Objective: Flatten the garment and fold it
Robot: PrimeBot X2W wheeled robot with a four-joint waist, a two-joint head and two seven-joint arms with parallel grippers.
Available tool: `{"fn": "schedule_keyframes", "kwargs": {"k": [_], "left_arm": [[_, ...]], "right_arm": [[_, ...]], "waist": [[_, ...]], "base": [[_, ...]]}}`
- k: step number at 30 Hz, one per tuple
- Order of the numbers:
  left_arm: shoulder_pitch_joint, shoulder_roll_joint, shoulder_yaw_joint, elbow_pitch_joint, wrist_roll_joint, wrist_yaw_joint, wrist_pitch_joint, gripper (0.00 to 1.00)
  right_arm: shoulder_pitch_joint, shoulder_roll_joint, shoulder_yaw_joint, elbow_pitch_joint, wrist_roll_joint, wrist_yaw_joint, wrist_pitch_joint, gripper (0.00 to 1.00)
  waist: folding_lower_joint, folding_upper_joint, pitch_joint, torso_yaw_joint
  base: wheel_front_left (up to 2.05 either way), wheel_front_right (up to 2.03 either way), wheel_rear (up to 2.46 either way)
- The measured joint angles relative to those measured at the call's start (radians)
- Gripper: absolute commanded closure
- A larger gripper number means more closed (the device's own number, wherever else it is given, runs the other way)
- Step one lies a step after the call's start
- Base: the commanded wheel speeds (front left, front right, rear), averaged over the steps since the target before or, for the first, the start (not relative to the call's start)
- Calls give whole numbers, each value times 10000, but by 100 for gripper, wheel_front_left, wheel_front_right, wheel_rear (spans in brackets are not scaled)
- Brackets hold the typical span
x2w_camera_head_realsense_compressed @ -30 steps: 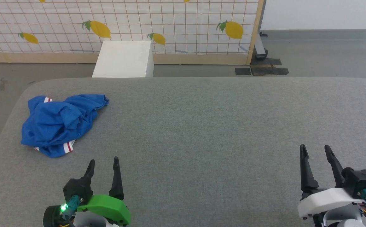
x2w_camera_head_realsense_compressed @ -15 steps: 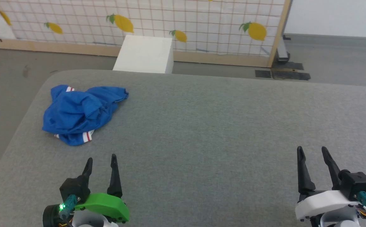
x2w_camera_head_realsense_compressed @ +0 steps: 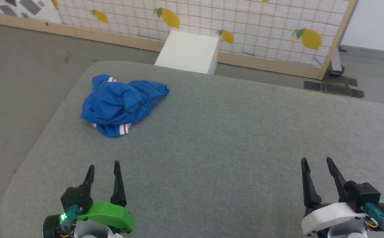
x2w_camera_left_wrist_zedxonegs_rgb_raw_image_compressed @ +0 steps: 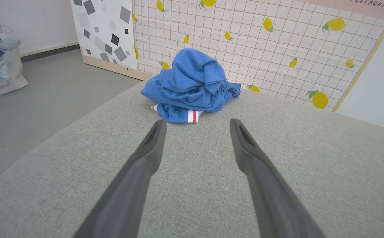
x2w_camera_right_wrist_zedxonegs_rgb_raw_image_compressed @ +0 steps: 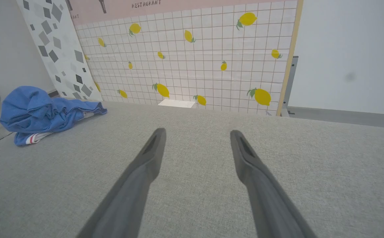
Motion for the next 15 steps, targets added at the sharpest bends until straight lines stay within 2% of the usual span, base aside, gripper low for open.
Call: {"fn": "schedule_keyframes", "kwargs": {"k": [15], "left_arm": [[15,96,-119,-136,-79,86,8,0]], "right_arm": [[1,2,274,61,4,0,6,0]], "waist": [[0,0,-24,1445]], "base": [[0,0,0]]}}
